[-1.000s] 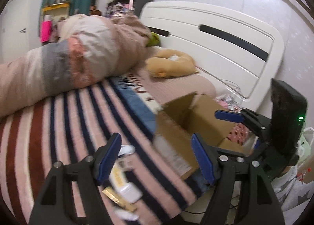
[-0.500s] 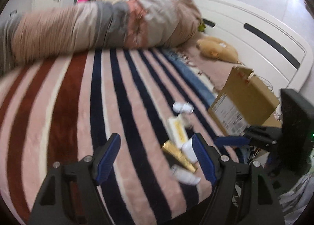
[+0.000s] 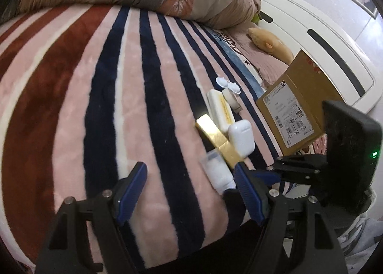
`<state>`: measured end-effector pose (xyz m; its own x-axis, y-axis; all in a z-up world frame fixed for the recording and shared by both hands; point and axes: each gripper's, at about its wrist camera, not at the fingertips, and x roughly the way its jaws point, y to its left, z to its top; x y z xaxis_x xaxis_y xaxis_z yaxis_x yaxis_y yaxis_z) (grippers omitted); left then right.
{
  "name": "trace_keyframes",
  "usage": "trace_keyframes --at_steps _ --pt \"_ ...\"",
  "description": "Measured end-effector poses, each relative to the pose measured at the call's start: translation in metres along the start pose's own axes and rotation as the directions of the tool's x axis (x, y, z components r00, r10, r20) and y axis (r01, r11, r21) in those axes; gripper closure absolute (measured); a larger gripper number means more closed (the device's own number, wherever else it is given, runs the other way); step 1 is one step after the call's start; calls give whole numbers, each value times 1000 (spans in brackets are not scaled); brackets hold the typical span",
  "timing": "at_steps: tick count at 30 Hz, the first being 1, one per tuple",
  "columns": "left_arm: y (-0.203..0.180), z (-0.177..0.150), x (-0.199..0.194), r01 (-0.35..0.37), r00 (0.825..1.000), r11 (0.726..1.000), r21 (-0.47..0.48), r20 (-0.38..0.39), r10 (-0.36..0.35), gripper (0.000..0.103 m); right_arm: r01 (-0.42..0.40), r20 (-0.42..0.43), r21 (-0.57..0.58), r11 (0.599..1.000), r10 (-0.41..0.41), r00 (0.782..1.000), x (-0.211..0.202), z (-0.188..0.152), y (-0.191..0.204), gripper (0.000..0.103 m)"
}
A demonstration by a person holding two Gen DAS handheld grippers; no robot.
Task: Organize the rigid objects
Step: 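Grasp the gold lipstick tube with the right gripper while the left gripper grasps the small white bottle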
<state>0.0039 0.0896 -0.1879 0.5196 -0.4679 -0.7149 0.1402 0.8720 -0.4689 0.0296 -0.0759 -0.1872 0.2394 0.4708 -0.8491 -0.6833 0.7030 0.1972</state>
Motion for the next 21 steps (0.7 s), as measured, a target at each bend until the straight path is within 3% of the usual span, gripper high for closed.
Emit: trace_keyframes --at_steps 2,9,12,15,17,21 --pt "3 -1 -2 1 1000 1000 -11 5 -1 31 -6 -17 19 1000 6 1000 9 0 -2 83" --pt "12 6 -12 -9 999 999 -37 30 10 32 -77 58 62 995 73 996 15 14 0 82" --pt "14 6 -8 -11 1000 999 -50 17 12 39 -55 62 43 998 52 997 7 11 1 62" --pt "12 3 0 14 1000 998 -66 2 -14 47 -19 99 12 1000 18 995 -15 5 -2 62" --pt "9 4 6 33 999 997 -73 -17 -34 67 13 139 -24 1000 -10 990 -30 -3 -2 62" --pt "-2 4 22 -26 999 999 -45 -42 24 69 81 122 20 997 -83 989 -29 -8 -20 62"
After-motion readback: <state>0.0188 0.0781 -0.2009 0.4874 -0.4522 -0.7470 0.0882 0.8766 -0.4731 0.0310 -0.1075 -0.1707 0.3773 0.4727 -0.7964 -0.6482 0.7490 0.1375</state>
